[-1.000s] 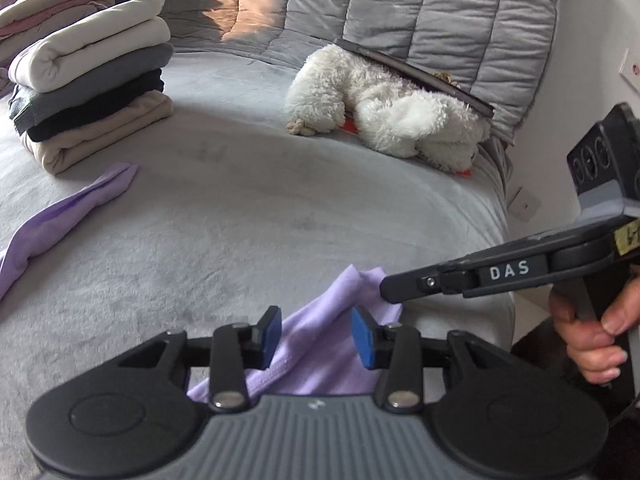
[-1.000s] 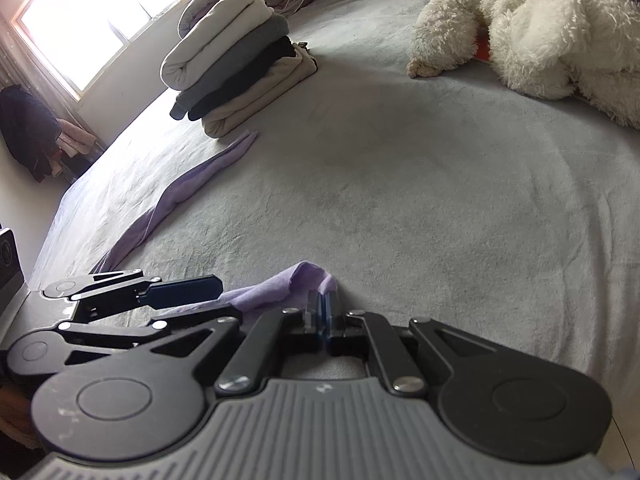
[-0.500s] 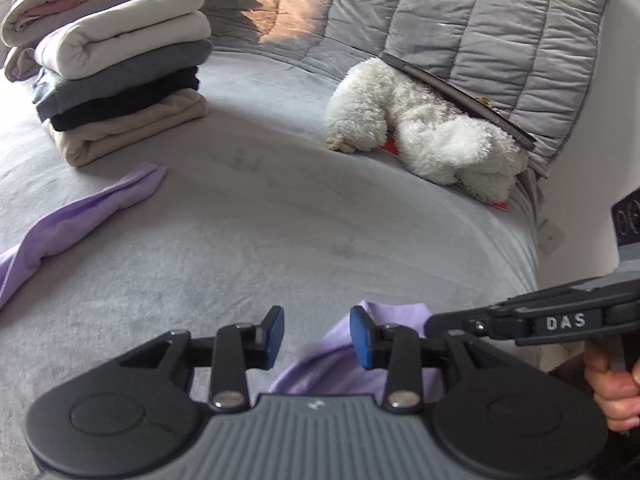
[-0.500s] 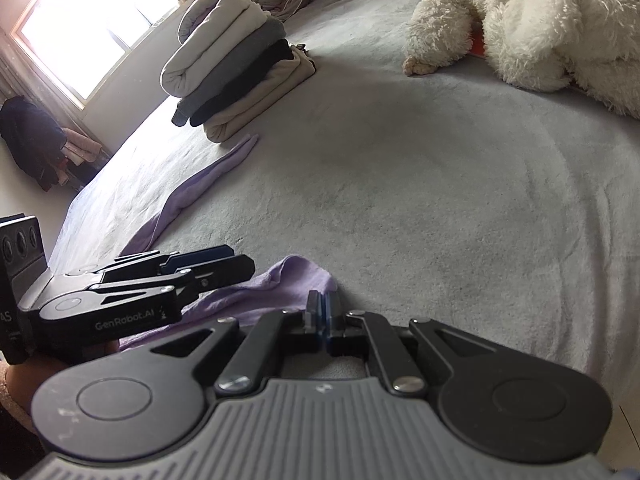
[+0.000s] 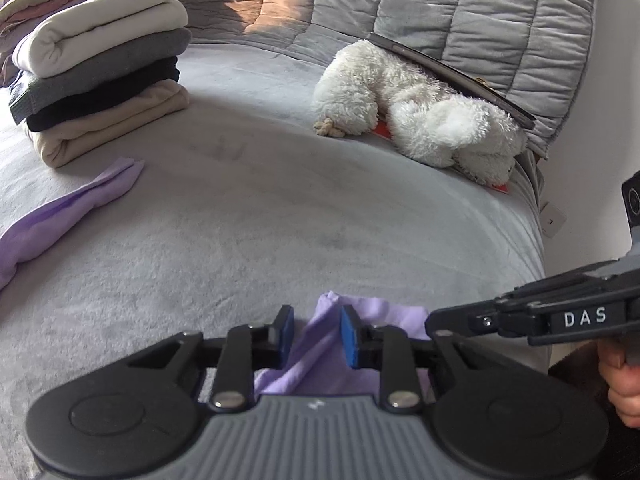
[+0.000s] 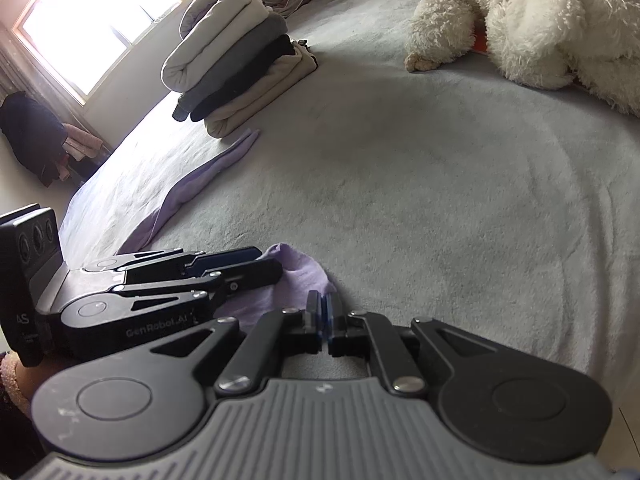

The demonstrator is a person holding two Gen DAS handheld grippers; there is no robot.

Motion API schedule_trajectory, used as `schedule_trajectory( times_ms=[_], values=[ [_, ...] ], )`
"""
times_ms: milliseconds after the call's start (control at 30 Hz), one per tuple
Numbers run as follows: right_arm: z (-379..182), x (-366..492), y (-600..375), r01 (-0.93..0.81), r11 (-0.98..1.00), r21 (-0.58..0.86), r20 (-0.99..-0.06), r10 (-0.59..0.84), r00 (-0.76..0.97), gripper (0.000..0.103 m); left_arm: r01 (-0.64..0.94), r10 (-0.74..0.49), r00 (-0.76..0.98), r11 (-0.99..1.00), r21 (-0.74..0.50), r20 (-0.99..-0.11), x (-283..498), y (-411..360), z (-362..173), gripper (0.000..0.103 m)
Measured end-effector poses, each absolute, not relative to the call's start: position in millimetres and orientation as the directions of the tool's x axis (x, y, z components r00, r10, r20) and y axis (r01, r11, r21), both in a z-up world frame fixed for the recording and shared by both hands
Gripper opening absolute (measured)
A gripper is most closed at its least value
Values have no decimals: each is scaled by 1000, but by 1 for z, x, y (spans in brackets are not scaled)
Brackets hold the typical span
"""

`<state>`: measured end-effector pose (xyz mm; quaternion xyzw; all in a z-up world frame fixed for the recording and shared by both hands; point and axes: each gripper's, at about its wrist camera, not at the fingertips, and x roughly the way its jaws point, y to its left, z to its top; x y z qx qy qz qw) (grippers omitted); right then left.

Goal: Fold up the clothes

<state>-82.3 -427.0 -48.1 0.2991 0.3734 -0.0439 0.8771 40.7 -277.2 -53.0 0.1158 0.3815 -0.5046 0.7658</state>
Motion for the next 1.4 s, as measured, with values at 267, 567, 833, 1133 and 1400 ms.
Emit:
schedule_trajectory(
  times_ms=[267,567,833,1133,1400],
  values=[
    [-54,-70,-421,272,818,507,-685,190,703,14,831,-703,205,493,-259,-681,43,-276,-56,1],
    [-49,-77,-411,266,882,389,-696,92,712,3,842,-763,220,463,-277,-607,35,-277,-49,1],
    [-49,-73,-402,284,904,318,-725,39,688,4,845,-760,223,463,-269,-610,33,-280,-63,2],
    [-43,-64,-401,313,895,318,-722,14,692,12,822,-763,267,499,-275,-588,28,-248,-51,32],
    [-38,-54,-388,286,911,297,-705,7,710,38,754,-722,347,594,-279,-598,31,-191,-42,42]
  ],
)
